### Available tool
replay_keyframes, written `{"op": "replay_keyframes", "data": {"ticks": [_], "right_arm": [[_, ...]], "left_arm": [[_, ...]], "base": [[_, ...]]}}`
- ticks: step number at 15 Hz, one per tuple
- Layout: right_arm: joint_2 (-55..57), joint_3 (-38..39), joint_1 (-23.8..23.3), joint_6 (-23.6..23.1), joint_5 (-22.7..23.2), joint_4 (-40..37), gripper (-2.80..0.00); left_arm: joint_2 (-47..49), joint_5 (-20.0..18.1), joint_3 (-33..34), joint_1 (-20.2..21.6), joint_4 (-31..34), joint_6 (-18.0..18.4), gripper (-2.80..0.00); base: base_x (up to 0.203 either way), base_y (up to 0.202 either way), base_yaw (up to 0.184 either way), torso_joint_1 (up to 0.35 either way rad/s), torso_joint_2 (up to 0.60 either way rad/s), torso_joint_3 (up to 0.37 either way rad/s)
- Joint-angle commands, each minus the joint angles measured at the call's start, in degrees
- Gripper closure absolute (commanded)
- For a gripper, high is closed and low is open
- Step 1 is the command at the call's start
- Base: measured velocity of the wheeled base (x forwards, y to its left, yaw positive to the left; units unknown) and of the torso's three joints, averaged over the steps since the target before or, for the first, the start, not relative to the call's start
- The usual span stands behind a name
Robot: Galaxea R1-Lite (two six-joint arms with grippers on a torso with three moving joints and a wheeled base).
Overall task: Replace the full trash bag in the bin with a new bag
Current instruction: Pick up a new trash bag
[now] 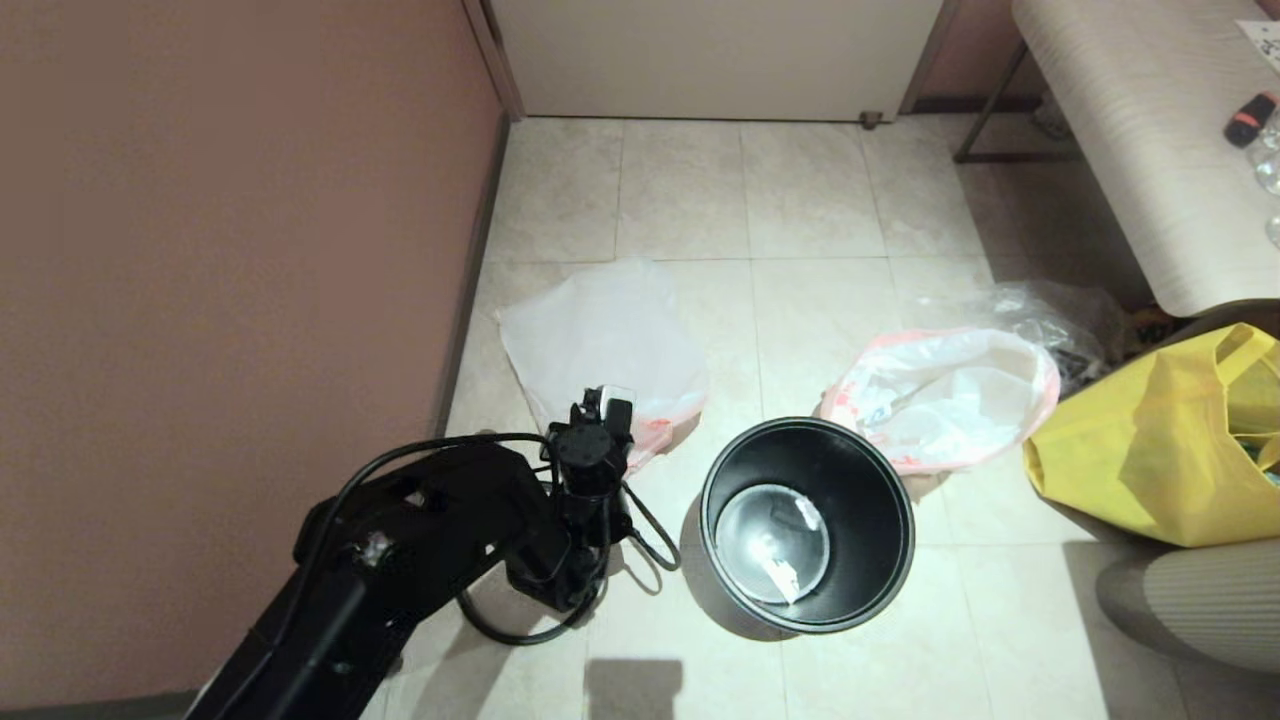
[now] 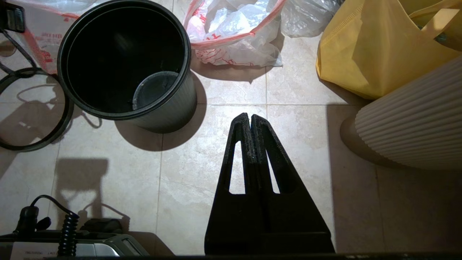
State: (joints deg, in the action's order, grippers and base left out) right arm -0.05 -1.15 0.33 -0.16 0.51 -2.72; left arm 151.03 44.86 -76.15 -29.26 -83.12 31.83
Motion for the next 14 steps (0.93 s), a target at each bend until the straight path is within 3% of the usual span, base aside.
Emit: {"op": "replay_keyframes", "data": {"ticks": [1,8,11,14], "right_arm": [[0.0,0.0,0.1,0.0,0.0,0.0,0.00],[0.0,0.0,0.0,0.0,0.0,0.0,0.00],[0.0,0.0,0.0,0.0,0.0,0.0,0.00],[0.0,0.0,0.0,0.0,0.0,0.0,0.00]], "left_arm": [[-7.6,0.4,6.1,-1.0,-1.7,0.2,0.00],[-28.4,0.4,16.5,-2.9,-1.2,1.6,0.00],[-39.9,0.5,19.5,-4.9,4.2,1.8,0.00],[-52.4,0.9,23.2,-9.9,14.2,1.8,0.00]], "base": [[0.000,0.000,0.000,0.000,0.00,0.000],[0.000,0.000,0.000,0.000,0.00,0.000],[0.000,0.000,0.000,0.000,0.00,0.000],[0.000,0.000,0.000,0.000,0.00,0.000]]}}
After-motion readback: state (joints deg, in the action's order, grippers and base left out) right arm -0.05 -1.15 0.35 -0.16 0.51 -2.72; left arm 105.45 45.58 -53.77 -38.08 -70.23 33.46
